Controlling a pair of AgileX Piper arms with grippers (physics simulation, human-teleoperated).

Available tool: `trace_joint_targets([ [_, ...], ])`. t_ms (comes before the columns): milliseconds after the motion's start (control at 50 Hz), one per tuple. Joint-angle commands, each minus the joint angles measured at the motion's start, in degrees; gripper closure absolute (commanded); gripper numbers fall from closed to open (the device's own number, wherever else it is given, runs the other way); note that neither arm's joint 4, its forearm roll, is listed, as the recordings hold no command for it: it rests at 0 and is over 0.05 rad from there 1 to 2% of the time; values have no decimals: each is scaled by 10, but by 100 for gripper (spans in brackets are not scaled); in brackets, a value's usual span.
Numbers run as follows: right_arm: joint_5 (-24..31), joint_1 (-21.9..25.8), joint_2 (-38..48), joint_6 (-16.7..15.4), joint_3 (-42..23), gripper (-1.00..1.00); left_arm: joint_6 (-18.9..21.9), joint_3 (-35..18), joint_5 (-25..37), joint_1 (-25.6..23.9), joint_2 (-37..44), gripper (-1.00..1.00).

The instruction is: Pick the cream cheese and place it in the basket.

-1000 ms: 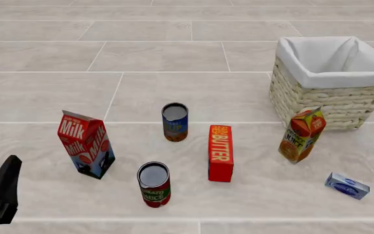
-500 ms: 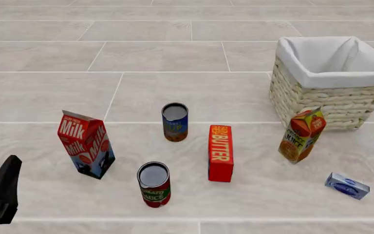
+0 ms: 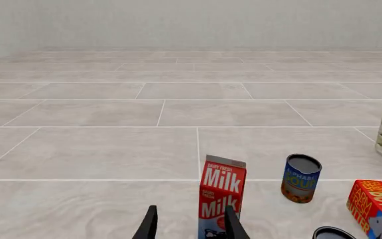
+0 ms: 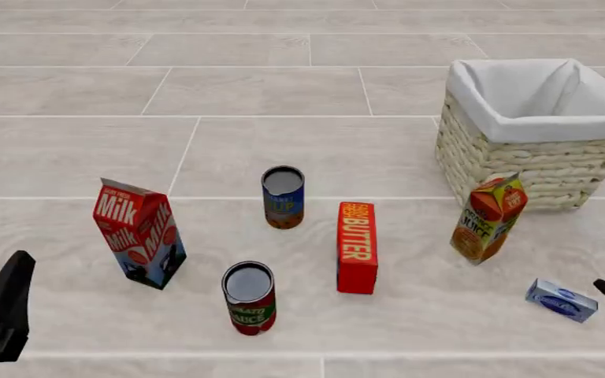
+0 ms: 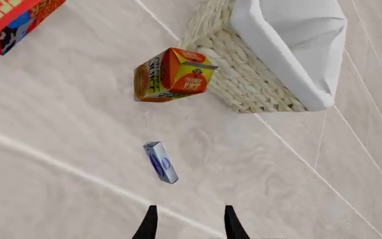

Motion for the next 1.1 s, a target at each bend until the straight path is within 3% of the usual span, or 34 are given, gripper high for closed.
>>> trace_joint_targets([
  [20,-47,-32,88,-63,21,-100,0,0,0,0,0,-100],
  [80,-62,-37,102,-84,37,-100,0,0,0,0,0,-100],
  [180,-78,-42,127,-87,37,-100,0,0,0,0,0,-100],
  [220,-88,-56,139,-110,42,-100,0,0,0,0,0,-100],
  [360,-87,-58,190,-118,39,-100,0,0,0,0,0,-100],
  [420,-107,-89,216,-162,53,-100,0,0,0,0,0,-100],
  [620,-115,-96,279,-158,9,-100,0,0,0,0,0,-100],
  [640,-120,-105,288,-166,10,-100,0,0,0,0,0,-100],
  [700,-155,-142,307,-231,43,-100,0,0,0,0,0,-100],
  [900,-212,-137,371,-242,40,-100,0,0,0,0,0,-100],
  [1100,-239,-115,414,-231,20,-100,0,0,0,0,0,-100],
])
